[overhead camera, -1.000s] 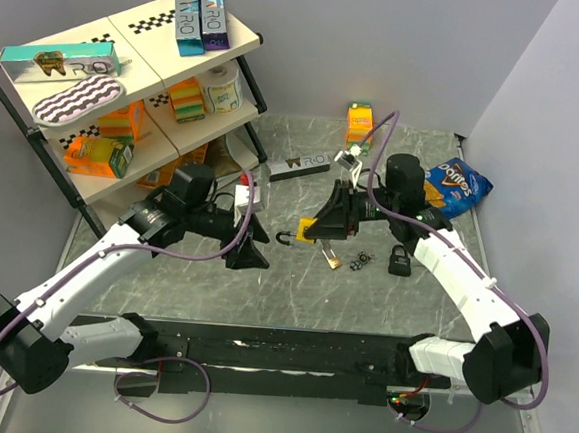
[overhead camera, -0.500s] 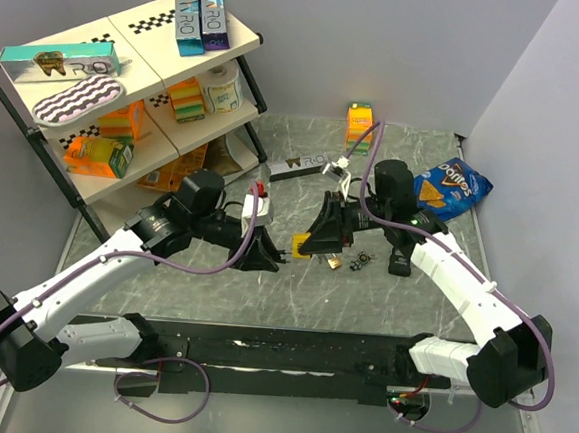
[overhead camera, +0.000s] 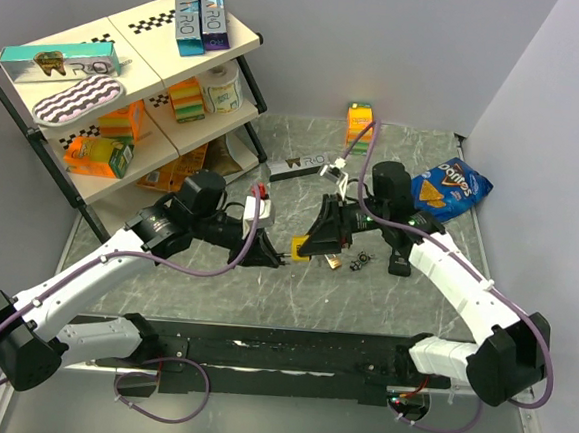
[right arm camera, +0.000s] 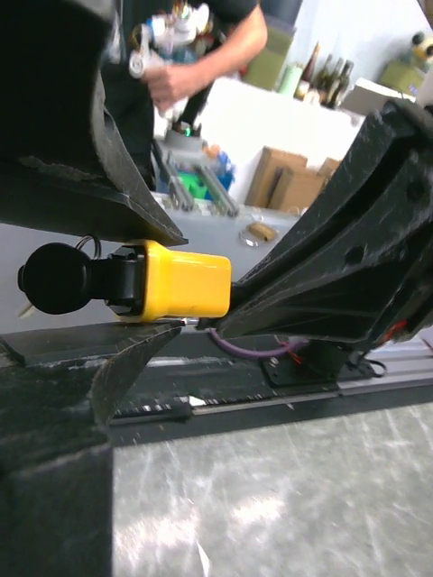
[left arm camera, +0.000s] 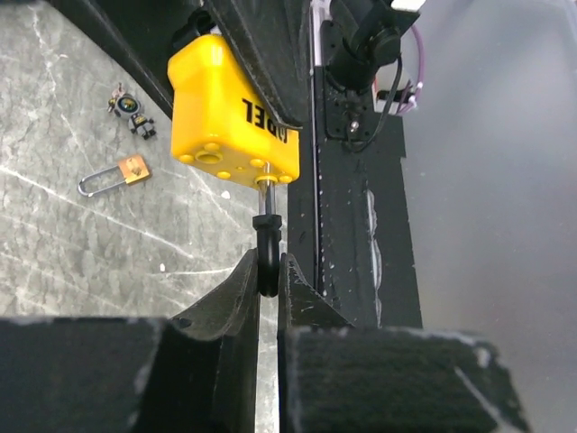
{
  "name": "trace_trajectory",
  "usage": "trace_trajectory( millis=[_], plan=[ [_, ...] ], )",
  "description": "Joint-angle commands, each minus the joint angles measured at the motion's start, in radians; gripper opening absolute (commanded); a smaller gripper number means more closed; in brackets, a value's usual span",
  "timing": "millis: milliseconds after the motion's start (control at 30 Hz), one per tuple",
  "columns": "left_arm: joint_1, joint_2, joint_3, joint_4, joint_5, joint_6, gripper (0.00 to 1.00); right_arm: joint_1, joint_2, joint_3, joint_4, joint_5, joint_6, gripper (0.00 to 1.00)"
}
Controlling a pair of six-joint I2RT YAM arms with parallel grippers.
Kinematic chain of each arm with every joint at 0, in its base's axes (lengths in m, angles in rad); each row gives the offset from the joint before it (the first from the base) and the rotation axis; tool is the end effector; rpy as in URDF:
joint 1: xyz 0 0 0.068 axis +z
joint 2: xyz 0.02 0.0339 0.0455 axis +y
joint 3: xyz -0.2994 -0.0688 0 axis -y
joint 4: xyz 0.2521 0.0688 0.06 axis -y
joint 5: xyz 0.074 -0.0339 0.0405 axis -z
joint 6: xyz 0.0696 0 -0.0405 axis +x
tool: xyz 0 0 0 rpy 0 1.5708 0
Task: Lock with the key
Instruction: Lock the lock.
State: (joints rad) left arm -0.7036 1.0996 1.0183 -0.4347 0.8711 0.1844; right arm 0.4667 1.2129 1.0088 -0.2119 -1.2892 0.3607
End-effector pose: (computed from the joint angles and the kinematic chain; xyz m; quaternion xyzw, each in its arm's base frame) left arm 0.1513 -0.1982 0.3610 0.5283 0.6163 -0.4695 0.3474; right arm 0.2017 0.1765 0.3639 -0.3630 0.6514 0.6364 0.1971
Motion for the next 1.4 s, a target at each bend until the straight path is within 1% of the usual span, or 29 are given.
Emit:
trace_trajectory(
  millis=[0, 100, 167, 200, 300, 400, 433, 500, 533, 567, 600, 633, 700, 767, 867, 967, 1000, 1133, 1233, 1267, 1333, 1367],
  plan=[
    [-0.011, -0.015, 0.060, -0.047, 0.035, 0.096, 0.01, -0.036, 0.068, -0.012, -0.088, 0.004, -0.009, 0.58],
    [-0.011, -0.020, 0.078, -0.104, 0.055, 0.150, 0.01, -0.097, 0.108, -0.076, -0.100, -0.001, 0.010, 0.66],
    [-0.013, -0.024, 0.082, -0.127, 0.062, 0.165, 0.01, -0.128, 0.126, -0.091, -0.116, 0.005, 0.001, 0.69],
    [-0.013, -0.026, 0.083, -0.131, 0.065, 0.168, 0.01, -0.149, 0.148, -0.093, -0.130, 0.011, -0.008, 0.72],
    [-0.013, -0.027, 0.086, -0.139, 0.069, 0.167, 0.01, -0.166, 0.180, -0.058, -0.194, 0.008, -0.054, 0.76],
    [-0.013, -0.030, 0.082, -0.130, 0.057, 0.153, 0.01, -0.171, 0.169, 0.003, -0.254, 0.021, -0.113, 0.79],
    [-0.013, -0.029, 0.078, -0.124, 0.055, 0.144, 0.01, -0.174, 0.160, 0.022, -0.270, 0.031, -0.161, 0.79],
    [-0.013, -0.030, 0.077, -0.115, 0.045, 0.122, 0.01, -0.177, 0.110, 0.059, -0.297, 0.048, -0.207, 0.82],
    [-0.013, -0.030, 0.074, -0.105, 0.037, 0.115, 0.01, -0.175, 0.085, 0.065, -0.305, 0.057, -0.280, 0.83],
    [-0.011, -0.032, 0.074, -0.098, 0.029, 0.099, 0.01, -0.177, 0.029, 0.066, -0.310, 0.080, -0.314, 0.86],
    [-0.013, -0.033, 0.075, -0.099, 0.026, 0.101, 0.01, -0.177, -0.004, 0.054, -0.308, 0.088, -0.342, 0.91],
    [-0.013, -0.030, 0.081, -0.102, 0.025, 0.102, 0.01, -0.178, -0.034, 0.047, -0.308, 0.093, -0.412, 0.95],
    [-0.013, -0.017, 0.098, -0.117, 0.032, 0.122, 0.01, -0.174, -0.116, 0.025, -0.329, 0.090, -0.483, 0.99],
    [-0.013, -0.009, 0.109, -0.144, 0.051, 0.130, 0.01, -0.159, -0.176, 0.008, -0.349, 0.082, -0.546, 0.99],
    [-0.013, -0.001, 0.114, -0.138, 0.071, 0.127, 0.01, -0.119, -0.214, -0.010, -0.372, 0.100, -0.611, 0.99],
    [-0.014, 0.012, 0.126, -0.144, 0.088, 0.125, 0.01, -0.028, -0.225, -0.012, -0.374, 0.152, -0.647, 0.99],
    [-0.014, 0.017, 0.138, -0.154, 0.092, 0.127, 0.01, 0.024, -0.223, -0.010, -0.370, 0.181, -0.657, 0.99],
    [-0.016, 0.025, 0.147, -0.145, 0.095, 0.112, 0.01, 0.118, -0.211, -0.003, -0.340, 0.235, -0.677, 0.99],
    [-0.014, 0.016, 0.144, -0.127, 0.097, 0.086, 0.01, 0.131, -0.191, -0.004, -0.316, 0.235, -0.664, 0.94],
    [-0.016, 0.013, 0.144, -0.122, 0.094, 0.078, 0.01, 0.136, -0.187, -0.007, -0.308, 0.234, -0.658, 0.89],
    [-0.016, 0.009, 0.138, -0.095, 0.082, 0.058, 0.01, 0.145, -0.185, -0.010, -0.279, 0.234, -0.634, 0.83],
    [-0.016, 0.008, 0.135, -0.087, 0.075, 0.041, 0.01, 0.150, -0.181, -0.010, -0.270, 0.232, -0.625, 0.77]
  ],
)
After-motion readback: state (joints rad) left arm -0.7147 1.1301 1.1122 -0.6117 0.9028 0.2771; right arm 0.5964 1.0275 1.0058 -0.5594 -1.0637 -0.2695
